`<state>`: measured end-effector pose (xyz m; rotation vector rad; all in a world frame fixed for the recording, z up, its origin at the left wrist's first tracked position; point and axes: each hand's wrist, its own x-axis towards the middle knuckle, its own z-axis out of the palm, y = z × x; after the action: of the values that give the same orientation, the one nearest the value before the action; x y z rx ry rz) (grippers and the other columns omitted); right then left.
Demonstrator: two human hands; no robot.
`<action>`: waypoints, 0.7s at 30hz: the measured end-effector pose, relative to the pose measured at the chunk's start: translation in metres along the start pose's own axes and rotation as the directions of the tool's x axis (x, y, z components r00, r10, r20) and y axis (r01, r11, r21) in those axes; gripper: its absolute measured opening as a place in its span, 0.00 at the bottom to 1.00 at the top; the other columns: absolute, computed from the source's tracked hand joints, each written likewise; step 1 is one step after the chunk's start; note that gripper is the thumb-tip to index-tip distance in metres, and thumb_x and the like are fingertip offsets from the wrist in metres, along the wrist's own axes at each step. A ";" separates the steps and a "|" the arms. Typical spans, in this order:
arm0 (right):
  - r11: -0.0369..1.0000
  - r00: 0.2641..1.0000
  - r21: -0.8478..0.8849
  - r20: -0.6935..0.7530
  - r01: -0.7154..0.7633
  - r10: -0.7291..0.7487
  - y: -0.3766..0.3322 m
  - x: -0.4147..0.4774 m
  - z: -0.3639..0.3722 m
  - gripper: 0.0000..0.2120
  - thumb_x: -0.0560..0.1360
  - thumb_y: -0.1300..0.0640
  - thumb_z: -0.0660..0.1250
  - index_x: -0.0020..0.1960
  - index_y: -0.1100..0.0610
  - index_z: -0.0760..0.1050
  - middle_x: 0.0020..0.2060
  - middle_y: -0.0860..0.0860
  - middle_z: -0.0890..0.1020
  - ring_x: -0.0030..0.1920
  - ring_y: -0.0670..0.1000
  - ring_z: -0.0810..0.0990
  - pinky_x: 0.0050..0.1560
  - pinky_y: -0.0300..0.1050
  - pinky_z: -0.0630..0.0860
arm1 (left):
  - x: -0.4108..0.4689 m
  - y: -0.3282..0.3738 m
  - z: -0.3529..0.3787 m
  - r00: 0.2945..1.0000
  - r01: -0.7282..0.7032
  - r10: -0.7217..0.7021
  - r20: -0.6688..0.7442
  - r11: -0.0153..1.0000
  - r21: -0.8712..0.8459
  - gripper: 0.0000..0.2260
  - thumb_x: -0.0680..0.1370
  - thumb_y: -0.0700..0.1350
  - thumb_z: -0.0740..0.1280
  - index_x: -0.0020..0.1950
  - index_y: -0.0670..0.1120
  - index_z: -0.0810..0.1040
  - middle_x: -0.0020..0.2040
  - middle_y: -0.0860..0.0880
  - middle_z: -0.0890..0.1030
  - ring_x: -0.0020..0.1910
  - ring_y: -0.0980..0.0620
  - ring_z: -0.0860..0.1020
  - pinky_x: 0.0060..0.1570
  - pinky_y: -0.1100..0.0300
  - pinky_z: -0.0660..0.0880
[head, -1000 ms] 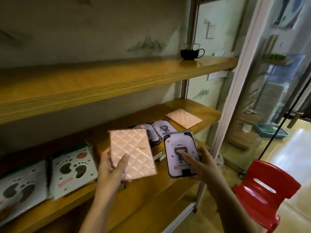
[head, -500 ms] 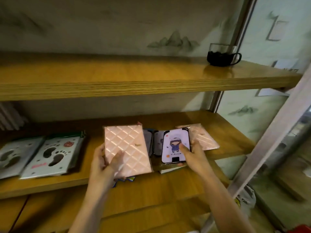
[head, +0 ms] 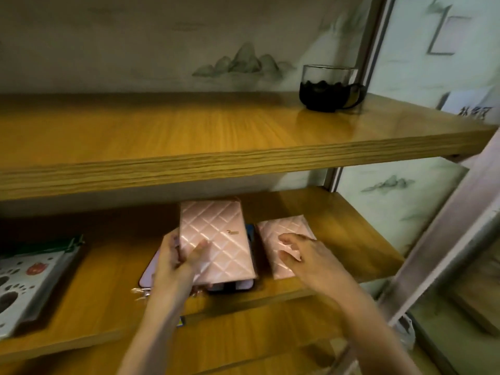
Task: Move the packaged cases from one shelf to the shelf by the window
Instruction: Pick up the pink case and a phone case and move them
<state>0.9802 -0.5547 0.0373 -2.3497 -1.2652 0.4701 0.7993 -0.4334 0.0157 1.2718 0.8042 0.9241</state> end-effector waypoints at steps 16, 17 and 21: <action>0.994 0.999 -0.104 0.025 0.038 -0.035 0.095 0.030 -0.080 0.19 0.78 0.45 0.57 0.68 0.45 0.65 0.65 0.44 0.73 0.64 0.48 0.73 0.61 0.45 0.71 | 0.011 -0.027 0.137 0.958 0.131 -0.210 0.196 0.927 0.352 0.15 0.74 0.46 0.65 0.58 0.53 0.65 0.50 0.57 0.75 0.41 0.64 0.76 0.30 0.77 0.72; 0.993 0.997 -0.101 0.049 0.061 -0.057 0.095 0.034 -0.083 0.19 0.78 0.45 0.57 0.68 0.44 0.64 0.65 0.44 0.73 0.64 0.48 0.72 0.61 0.45 0.71 | 0.008 -0.022 0.140 0.966 0.105 -0.189 0.179 0.912 0.398 0.15 0.75 0.47 0.64 0.59 0.52 0.65 0.49 0.57 0.74 0.40 0.64 0.76 0.31 0.77 0.72; 0.971 0.975 -0.125 0.111 0.206 -0.193 0.096 0.045 -0.085 0.20 0.78 0.45 0.57 0.69 0.42 0.63 0.67 0.45 0.71 0.65 0.49 0.71 0.61 0.47 0.72 | -0.007 -0.018 0.138 0.999 -0.037 0.034 0.018 0.741 0.670 0.21 0.77 0.51 0.59 0.69 0.46 0.63 0.63 0.53 0.70 0.63 0.53 0.71 0.59 0.58 0.71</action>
<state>1.1119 -0.5817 0.0560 -2.2990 -1.6073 0.4512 0.9217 -0.4991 0.0162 1.9227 1.1750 0.6664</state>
